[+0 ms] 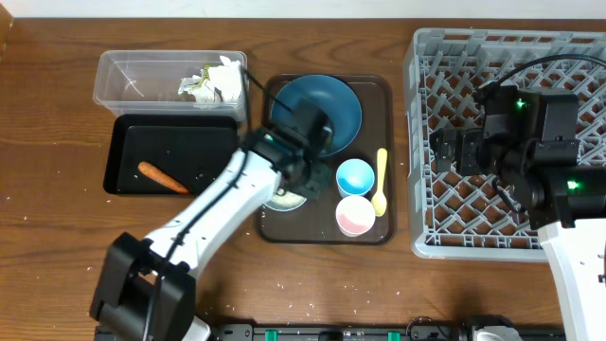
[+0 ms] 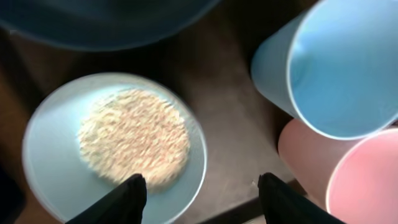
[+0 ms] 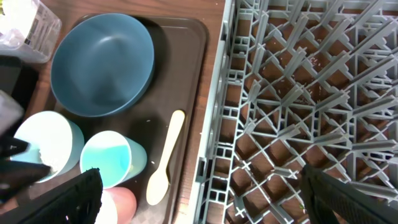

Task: Sort waste into correct bins and load items into the dishwasher rack
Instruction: 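Reach the left gripper to the rice bowl and grasp its rim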

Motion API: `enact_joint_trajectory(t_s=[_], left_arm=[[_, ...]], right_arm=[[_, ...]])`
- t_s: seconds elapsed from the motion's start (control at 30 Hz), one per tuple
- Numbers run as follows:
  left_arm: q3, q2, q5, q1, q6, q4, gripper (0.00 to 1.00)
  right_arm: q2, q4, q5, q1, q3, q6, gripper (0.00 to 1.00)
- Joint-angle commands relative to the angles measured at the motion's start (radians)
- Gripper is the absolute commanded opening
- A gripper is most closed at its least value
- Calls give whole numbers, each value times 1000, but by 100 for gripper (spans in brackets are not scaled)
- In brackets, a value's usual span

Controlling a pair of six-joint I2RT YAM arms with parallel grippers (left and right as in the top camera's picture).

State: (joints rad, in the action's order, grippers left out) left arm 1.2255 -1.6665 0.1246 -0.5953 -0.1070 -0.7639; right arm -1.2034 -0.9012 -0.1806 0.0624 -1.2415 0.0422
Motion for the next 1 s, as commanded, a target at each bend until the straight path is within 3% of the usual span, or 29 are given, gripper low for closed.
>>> enact_joint_trajectory(t_s=[0.0,0.3,0.63,0.97], left_arm=[[-49,-28,-51,-25,22,42,61],[-59,-112,-51,-34,20,113,59],[-58,-137,-104,-34,-38,126,35],[-95,-168,-118,-34,-57,145,35]], right_arm=[[-2,-1,-12,-3,-17,14,99],[-2,-9,-12,-3,-17,13,99],[-2,-13,-11,-3,-17,13,99],[-2,-13,-11,-3,-17,13,99]])
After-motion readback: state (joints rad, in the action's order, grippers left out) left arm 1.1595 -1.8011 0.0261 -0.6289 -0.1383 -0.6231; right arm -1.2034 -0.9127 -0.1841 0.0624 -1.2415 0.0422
